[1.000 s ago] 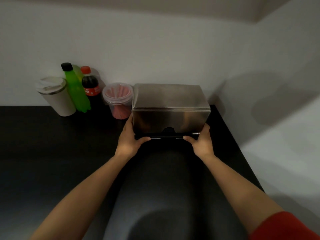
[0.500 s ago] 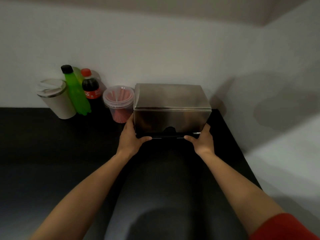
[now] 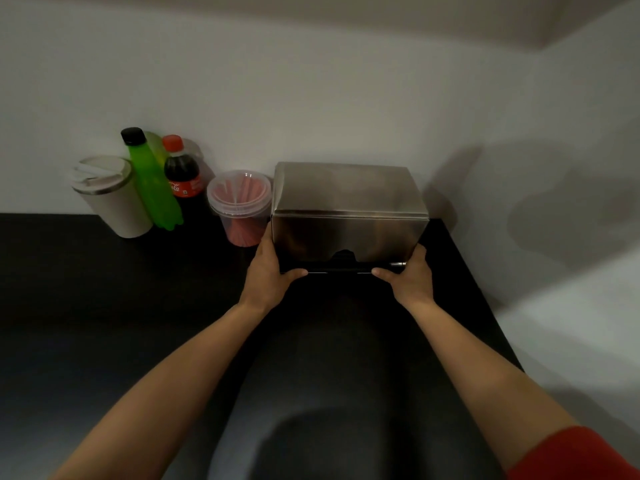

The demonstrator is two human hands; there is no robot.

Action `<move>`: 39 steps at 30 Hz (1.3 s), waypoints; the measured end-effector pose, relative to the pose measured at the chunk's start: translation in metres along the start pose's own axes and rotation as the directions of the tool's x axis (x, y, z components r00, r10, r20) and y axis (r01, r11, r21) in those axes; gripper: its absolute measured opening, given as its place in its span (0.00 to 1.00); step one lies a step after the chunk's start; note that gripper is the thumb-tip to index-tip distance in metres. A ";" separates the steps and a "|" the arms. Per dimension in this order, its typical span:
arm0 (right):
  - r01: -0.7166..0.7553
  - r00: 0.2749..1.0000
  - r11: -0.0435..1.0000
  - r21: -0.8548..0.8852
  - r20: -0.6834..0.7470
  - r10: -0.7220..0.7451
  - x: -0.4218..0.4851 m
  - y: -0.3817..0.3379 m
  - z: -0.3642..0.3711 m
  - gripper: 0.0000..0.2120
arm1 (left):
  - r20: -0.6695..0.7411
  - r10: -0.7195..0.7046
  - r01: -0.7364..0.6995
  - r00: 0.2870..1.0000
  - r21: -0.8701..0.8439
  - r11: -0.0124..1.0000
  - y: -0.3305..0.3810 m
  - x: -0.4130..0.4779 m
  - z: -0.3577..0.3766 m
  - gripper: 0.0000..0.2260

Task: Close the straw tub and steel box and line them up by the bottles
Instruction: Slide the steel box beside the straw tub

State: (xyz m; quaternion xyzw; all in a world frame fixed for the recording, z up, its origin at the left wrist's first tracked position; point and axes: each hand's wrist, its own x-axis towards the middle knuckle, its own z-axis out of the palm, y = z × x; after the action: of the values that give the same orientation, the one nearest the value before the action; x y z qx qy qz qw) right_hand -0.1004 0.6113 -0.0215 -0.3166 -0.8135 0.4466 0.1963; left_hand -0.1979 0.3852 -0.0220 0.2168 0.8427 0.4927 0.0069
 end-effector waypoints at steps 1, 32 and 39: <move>0.006 1.000 1.000 0.004 0.005 -0.006 0.001 0.000 0.000 0.39 | 0.005 0.006 -0.006 1.000 0.001 1.000 0.000 0.001 0.000 0.45; 0.097 0.995 0.995 0.034 0.006 -0.098 0.018 0.012 -0.003 0.36 | 0.026 0.019 -0.020 0.999 0.013 1.000 -0.006 0.008 0.007 0.46; 0.082 0.994 0.995 0.048 0.070 -0.085 0.019 0.015 -0.007 0.37 | 0.032 -0.010 0.010 0.999 -0.003 1.000 -0.008 0.012 0.003 0.42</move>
State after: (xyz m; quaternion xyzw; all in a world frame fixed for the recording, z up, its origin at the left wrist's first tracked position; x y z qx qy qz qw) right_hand -0.1050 0.6343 -0.0298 -0.2613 -0.8223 0.4674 0.1926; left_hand -0.2111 0.3890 -0.0284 0.2205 0.8428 0.4905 0.0231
